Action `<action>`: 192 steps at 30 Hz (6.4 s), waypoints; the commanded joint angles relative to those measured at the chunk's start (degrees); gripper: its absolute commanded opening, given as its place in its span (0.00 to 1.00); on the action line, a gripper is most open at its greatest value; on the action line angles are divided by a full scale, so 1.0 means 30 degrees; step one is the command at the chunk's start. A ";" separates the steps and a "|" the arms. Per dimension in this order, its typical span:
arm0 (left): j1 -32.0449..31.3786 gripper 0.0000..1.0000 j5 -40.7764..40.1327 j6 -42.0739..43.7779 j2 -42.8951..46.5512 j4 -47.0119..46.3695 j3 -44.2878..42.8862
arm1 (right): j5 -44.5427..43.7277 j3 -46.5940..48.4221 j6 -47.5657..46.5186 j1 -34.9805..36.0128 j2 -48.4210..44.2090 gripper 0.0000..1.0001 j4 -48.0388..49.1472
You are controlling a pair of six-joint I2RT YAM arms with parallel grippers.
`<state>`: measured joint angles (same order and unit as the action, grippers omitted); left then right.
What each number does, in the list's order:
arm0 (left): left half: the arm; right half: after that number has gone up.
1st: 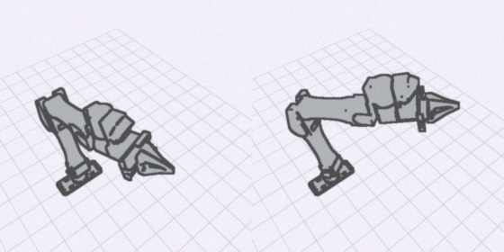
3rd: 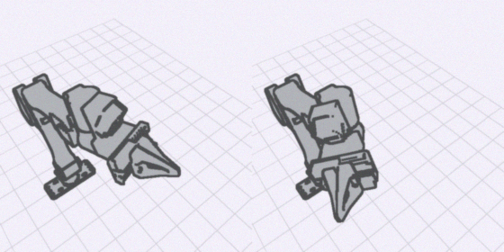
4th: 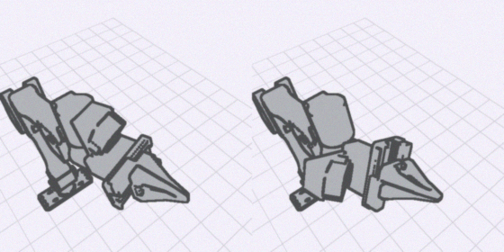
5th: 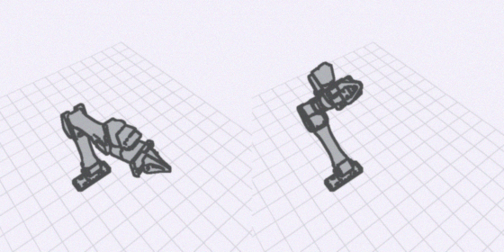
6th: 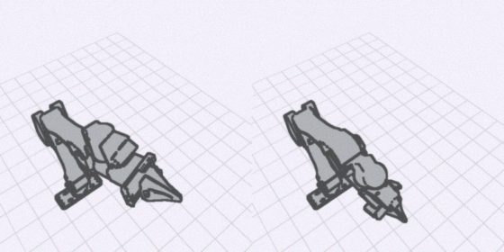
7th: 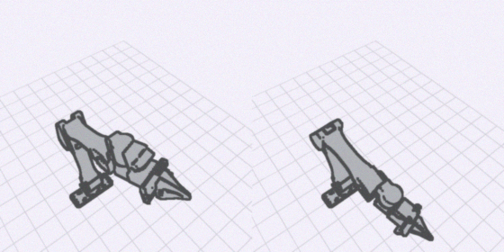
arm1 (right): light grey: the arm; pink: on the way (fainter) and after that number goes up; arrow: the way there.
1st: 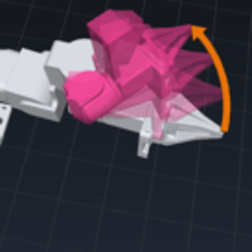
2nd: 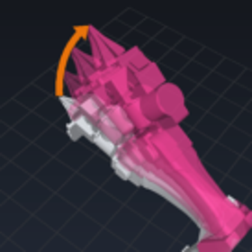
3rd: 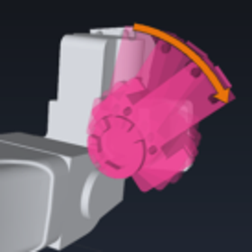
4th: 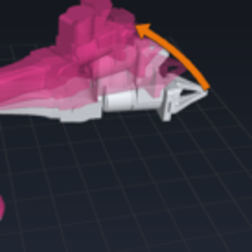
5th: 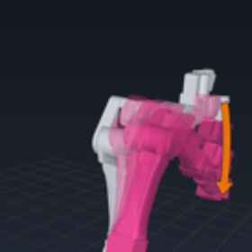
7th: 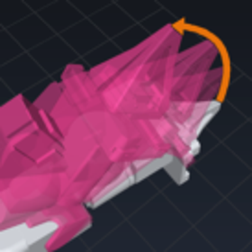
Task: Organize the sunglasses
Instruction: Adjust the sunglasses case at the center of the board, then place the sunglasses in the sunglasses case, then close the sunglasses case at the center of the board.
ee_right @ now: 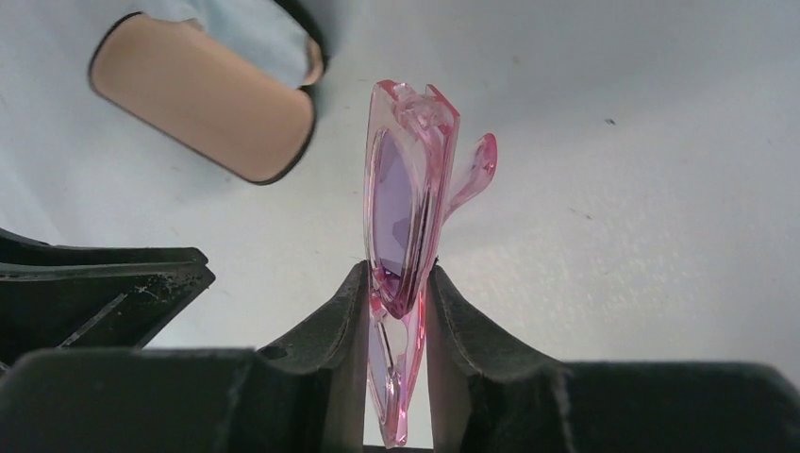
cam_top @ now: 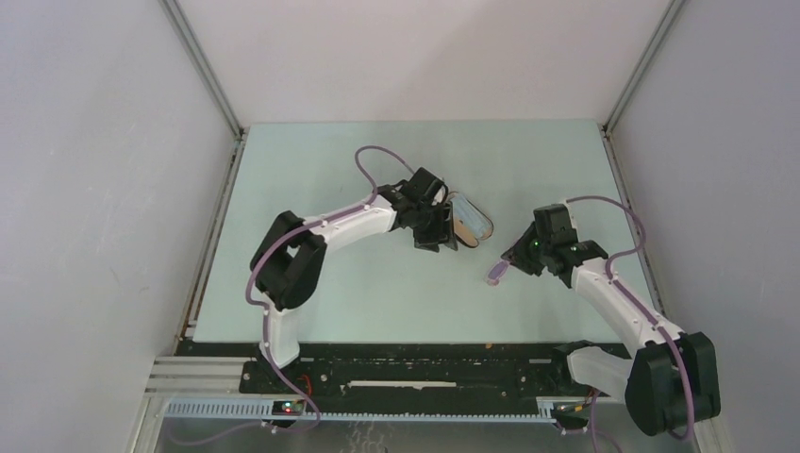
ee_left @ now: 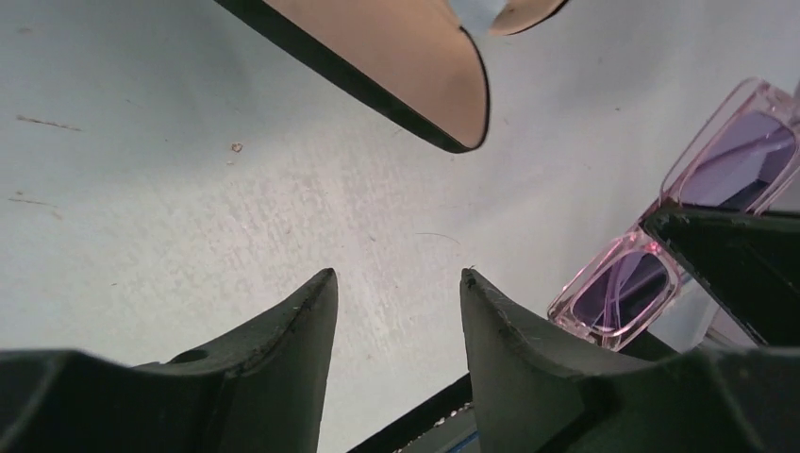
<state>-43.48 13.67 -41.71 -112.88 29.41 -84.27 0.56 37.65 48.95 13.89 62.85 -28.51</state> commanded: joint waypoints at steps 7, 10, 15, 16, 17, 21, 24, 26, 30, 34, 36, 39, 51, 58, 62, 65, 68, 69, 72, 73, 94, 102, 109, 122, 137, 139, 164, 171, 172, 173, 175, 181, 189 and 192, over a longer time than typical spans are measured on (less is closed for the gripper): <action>0.0834 0.59 -0.1972 -0.1011 0.2119 0.0565 0.0280 | 0.1189 0.4438 -0.5053 -0.0082 0.2073 0.31 0.0270; 0.1350 0.64 -0.2123 -0.3893 0.3290 -0.1705 0.2501 | 0.1082 0.4588 -0.5181 -0.0089 0.2150 0.31 0.0297; 0.1411 0.69 -0.2825 -0.5504 0.3432 -0.3231 0.2595 | 0.1914 0.4943 -0.5940 -0.0089 0.2623 0.30 0.1098; 0.1430 0.69 -0.2927 -0.5693 0.3250 -0.3408 0.2436 | 0.2102 0.5194 -0.6274 -0.0089 0.2871 0.29 0.1283; 0.1476 0.69 -0.2889 -0.5958 0.3037 -0.3609 0.2299 | 0.2338 0.5610 -0.6598 -0.0089 0.3239 0.29 0.1339; 0.1783 0.66 -0.2033 -0.6686 0.2546 -0.4459 0.2163 | 0.3164 0.8241 -0.8794 -0.0089 0.5350 0.29 0.0767; 0.1968 0.66 -0.2033 -0.6579 0.2760 -0.4471 0.2310 | 0.4049 1.0386 -1.1271 -0.0089 0.7053 0.30 -0.0060; 0.2146 0.66 -0.1963 -0.6557 0.2756 -0.4539 0.2464 | 0.4459 1.2148 -1.2999 -0.0089 0.8345 0.30 -0.1023; 0.2469 0.66 -0.1253 -0.6631 0.2676 -0.4869 0.2824 | 0.4497 1.5143 -1.5547 -0.0040 1.0390 0.25 -0.2783; 0.2483 0.66 -0.0309 -0.5741 0.2707 -0.5168 0.2987 | 0.4416 1.6639 -1.7827 0.0348 1.1260 0.28 -0.2962; 0.2511 0.66 -0.0302 -0.5534 0.2950 -0.5146 0.3282 | 0.4798 1.6983 -1.8957 0.0620 1.1536 0.29 -0.2806; 0.2598 0.66 0.0255 -0.5103 0.3305 -0.5419 0.3702 | 0.4581 1.7302 -2.1122 0.1256 1.1961 0.30 -0.2990; 0.3426 0.65 0.1086 -0.2399 0.6115 -0.4511 0.5997 | 0.2998 1.7839 -2.5203 0.3547 1.4778 0.22 -0.3685; 0.3757 0.66 0.0521 -0.1467 0.7858 -0.3575 0.7537 | 0.2096 1.8945 -2.5229 0.3675 1.6645 0.23 -0.3974; 0.3957 0.66 0.0438 -0.1399 0.8122 -0.3537 0.8090 | 0.0916 1.8972 -2.5889 0.3891 1.7284 0.24 -0.3725; 0.4037 0.66 0.0513 -0.1334 0.8026 -0.3461 0.8139 | 0.0524 1.9031 -2.6436 0.3910 1.7569 0.23 -0.3979; 0.4036 0.65 0.0470 -0.1359 0.7978 -0.3446 0.8111 | 0.0530 1.8910 -2.6702 0.3867 1.7605 0.23 -0.4051; 0.4036 0.66 0.0455 -0.1359 0.7942 -0.3445 0.8110 | 0.0534 1.8874 -2.6693 0.3866 1.7583 0.23 -0.3997; 0.4036 0.66 0.0436 -0.1359 0.7785 -0.3427 0.7981 | 0.0594 1.8680 -2.6619 0.3910 1.7604 0.23 -0.3683; 0.4036 0.66 0.0429 -0.1333 0.7753 -0.3396 0.7943 | 0.0629 1.8655 -2.6616 0.3923 1.7667 0.23 -0.3688; 0.4036 0.66 0.0494 -0.1185 0.7377 -0.3211 0.7786 | -0.0794 1.8417 -2.6187 0.4252 1.9026 0.23 -0.3387; 0.4038 0.66 0.0581 -0.1183 0.7238 -0.3229 0.7773 | -0.1203 1.8389 -2.5922 0.4152 1.9389 0.23 -0.3273; 0.4052 0.66 0.0610 -0.1154 0.7216 -0.3211 0.7758 | -0.1016 1.8221 -2.5668 0.4100 1.9323 0.27 -0.3307; 0.4036 0.66 0.0575 -0.1183 0.7330 -0.3263 0.7923 | -0.0832 1.8513 -2.5101 0.3983 1.8594 0.49 -0.3227; 0.4036 0.65 0.0629 -0.1096 0.7603 -0.3438 0.8256 | -0.1153 1.8084 -2.4880 0.4191 1.6749 0.54 -0.2672; 0.4036 0.65 0.0667 -0.1095 0.7598 -0.3445 0.8194 | -0.1226 1.8131 -2.4925 0.4215 1.6473 0.54 -0.2737; 0.2359 0.55 0.1117 -0.4551 0.3041 -0.6438 0.4620 | 0.6002 1.9568 -1.6404 -0.0956 1.7572 0.44 -0.2337; 0.2342 0.46 0.1366 -0.5247 0.1285 -0.6932 0.3160 | 0.6886 1.9043 -1.4760 -0.1906 1.8639 0.30 -0.1320; 0.2341 0.46 0.1365 -0.5317 0.1033 -0.6932 0.2935 | 0.6927 1.8946 -1.4465 -0.2008 1.8759 0.28 -0.1107; 0.2341 0.45 0.1376 -0.5377 0.0808 -0.6939 0.2727 | 0.6947 1.8894 -1.4283 -0.2065 1.8888 0.28 -0.0988; 0.2337 0.45 0.1480 -0.5466 0.0361 -0.6918 0.2295 | 0.6977 1.8801 -1.4132 -0.2137 1.9075 0.27 -0.0768; 0.2361 0.45 0.1573 -0.5578 -0.0427 -0.6914 0.1555 | 0.6997 1.8729 -1.3843 -0.2140 1.9666 0.27 -0.0633; 0.2373 0.48 0.1568 -0.4823 0.0387 -0.6617 0.1871 | 0.7709 1.6915 -1.1543 -0.2111 1.8998 0.21 0.0461; 0.2394 0.49 0.1119 -0.4166 0.0961 -0.6037 0.1928 | 0.8326 1.5792 -1.0698 -0.2103 1.8541 0.21 0.1469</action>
<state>-36.49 17.98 -56.95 -114.34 10.02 -76.73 22.94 88.18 11.35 7.38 121.30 -28.08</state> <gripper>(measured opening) 0.486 0.214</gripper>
